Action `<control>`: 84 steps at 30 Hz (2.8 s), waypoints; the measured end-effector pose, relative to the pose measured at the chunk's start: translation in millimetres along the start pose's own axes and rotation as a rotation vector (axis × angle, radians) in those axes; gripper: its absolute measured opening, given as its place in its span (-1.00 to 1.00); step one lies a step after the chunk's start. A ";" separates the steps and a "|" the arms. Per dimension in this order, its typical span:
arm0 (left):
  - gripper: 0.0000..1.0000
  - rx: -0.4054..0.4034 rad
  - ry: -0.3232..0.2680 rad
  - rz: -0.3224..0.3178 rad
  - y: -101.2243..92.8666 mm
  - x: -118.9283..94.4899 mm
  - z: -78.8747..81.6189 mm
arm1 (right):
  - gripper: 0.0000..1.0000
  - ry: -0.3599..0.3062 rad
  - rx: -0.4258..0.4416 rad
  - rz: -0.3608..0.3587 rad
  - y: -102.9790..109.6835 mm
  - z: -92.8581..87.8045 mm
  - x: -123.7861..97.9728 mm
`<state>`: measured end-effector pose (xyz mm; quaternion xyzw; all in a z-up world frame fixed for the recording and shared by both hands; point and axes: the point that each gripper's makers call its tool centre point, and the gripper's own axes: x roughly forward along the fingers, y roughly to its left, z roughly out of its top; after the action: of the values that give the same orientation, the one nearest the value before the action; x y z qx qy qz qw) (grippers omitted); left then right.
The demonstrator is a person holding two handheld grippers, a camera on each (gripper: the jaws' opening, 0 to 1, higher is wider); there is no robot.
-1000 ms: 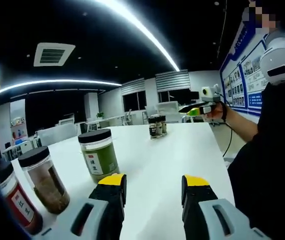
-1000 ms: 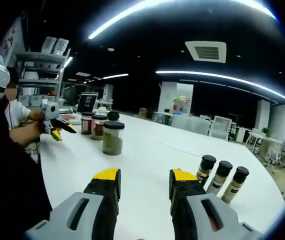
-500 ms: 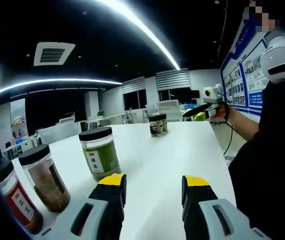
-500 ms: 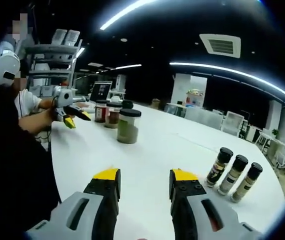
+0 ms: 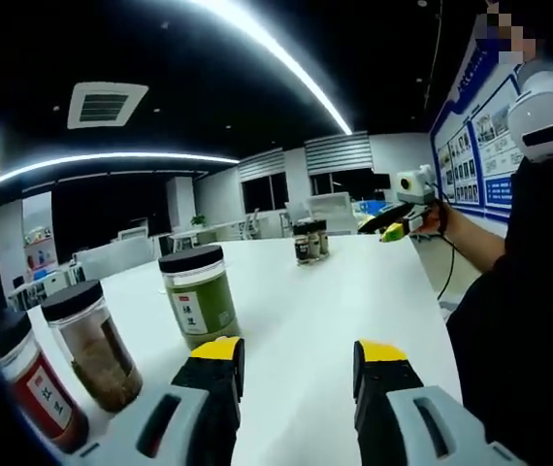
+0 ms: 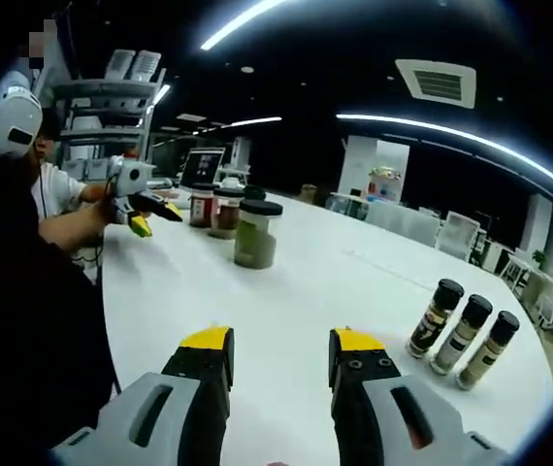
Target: Pick up the mixed condiments and ingredients on the table and sort them into separate groups
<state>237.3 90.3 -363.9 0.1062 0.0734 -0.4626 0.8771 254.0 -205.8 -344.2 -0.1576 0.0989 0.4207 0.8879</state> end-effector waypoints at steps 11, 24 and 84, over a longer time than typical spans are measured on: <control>-0.01 0.058 0.009 0.024 8.9 0.0 19.9 | -0.20 0.013 0.002 0.013 4.8 -4.0 3.2; 0.11 0.156 0.036 0.077 38.0 4.8 48.9 | -0.20 0.030 0.002 0.025 9.4 -8.5 7.2; 0.66 0.366 0.815 -0.216 107.8 118.5 38.7 | -0.20 0.090 -0.007 0.115 34.7 -28.2 13.5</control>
<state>394.1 45.5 -340.6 0.4246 0.3402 -0.4771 0.6902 234.3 -185.7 -381.4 -0.1735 0.1461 0.4639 0.8563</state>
